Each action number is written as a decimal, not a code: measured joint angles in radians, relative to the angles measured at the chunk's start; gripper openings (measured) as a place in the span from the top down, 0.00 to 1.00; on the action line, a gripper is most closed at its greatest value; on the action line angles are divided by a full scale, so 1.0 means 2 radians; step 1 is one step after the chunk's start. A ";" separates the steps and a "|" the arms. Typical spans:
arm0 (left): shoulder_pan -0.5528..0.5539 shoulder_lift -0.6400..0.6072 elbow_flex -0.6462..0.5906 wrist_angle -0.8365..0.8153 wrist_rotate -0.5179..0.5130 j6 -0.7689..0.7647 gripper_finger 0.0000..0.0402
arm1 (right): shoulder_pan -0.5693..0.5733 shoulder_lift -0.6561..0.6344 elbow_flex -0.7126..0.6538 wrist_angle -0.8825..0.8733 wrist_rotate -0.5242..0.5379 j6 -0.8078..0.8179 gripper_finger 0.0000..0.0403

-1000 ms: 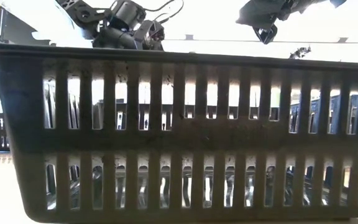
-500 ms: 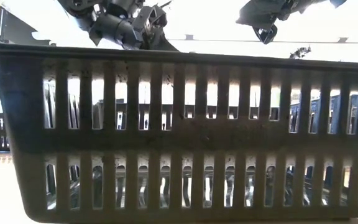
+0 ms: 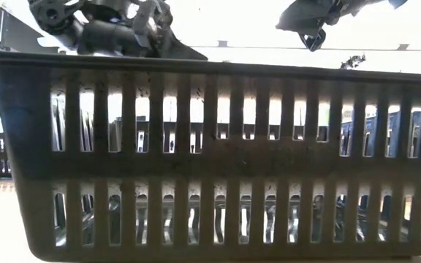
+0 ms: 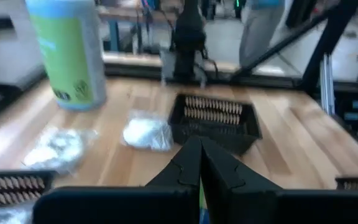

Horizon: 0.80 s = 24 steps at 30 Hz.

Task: Pick & Place Travel size toiletries
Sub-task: Put the green bottle into the middle right black bin

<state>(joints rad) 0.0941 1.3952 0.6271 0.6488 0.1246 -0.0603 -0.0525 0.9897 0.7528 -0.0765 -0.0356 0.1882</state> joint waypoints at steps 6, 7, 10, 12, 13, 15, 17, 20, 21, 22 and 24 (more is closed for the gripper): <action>0.000 -0.087 -0.056 0.000 -0.021 0.012 1.00 | 0.000 0.000 0.000 0.003 0.005 0.012 0.81; 0.000 -0.102 -0.066 0.000 -0.025 0.015 1.00 | 0.000 0.000 0.000 0.003 0.004 0.012 0.81; 0.000 -0.146 -0.097 0.000 -0.036 0.015 1.00 | 0.000 0.000 0.000 0.003 0.002 0.014 0.81; 0.000 -0.175 -0.117 -0.001 -0.038 0.015 1.00 | 0.000 0.000 0.000 0.003 0.003 0.014 0.81; 0.000 -0.187 -0.126 -0.002 -0.037 0.017 1.00 | 0.000 0.000 0.000 0.003 0.003 0.014 0.81; 0.000 -0.214 -0.141 -0.011 -0.037 0.019 1.00 | 0.000 0.000 0.000 0.003 0.003 0.014 0.81; 0.000 -0.240 -0.152 -0.028 -0.038 0.019 1.00 | 0.000 0.000 0.000 0.003 0.003 0.013 0.81; 0.000 -0.277 -0.158 -0.067 -0.039 0.019 1.00 | 0.000 0.000 0.000 0.002 0.004 0.013 0.81; 0.000 -0.290 -0.158 -0.084 -0.039 0.019 1.00 | 0.000 0.000 0.000 0.002 0.004 0.013 0.81; -0.001 -0.300 -0.158 -0.097 -0.039 0.019 1.00 | 0.000 0.000 0.000 0.001 0.004 0.013 0.81; -0.001 -0.321 -0.158 -0.129 -0.039 0.019 1.00 | 0.000 0.000 0.000 0.002 0.004 0.013 0.81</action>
<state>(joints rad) 0.0917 0.7531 0.3103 0.3913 0.0467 -0.0227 -0.0521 0.9897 0.7526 -0.0734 -0.0284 0.2134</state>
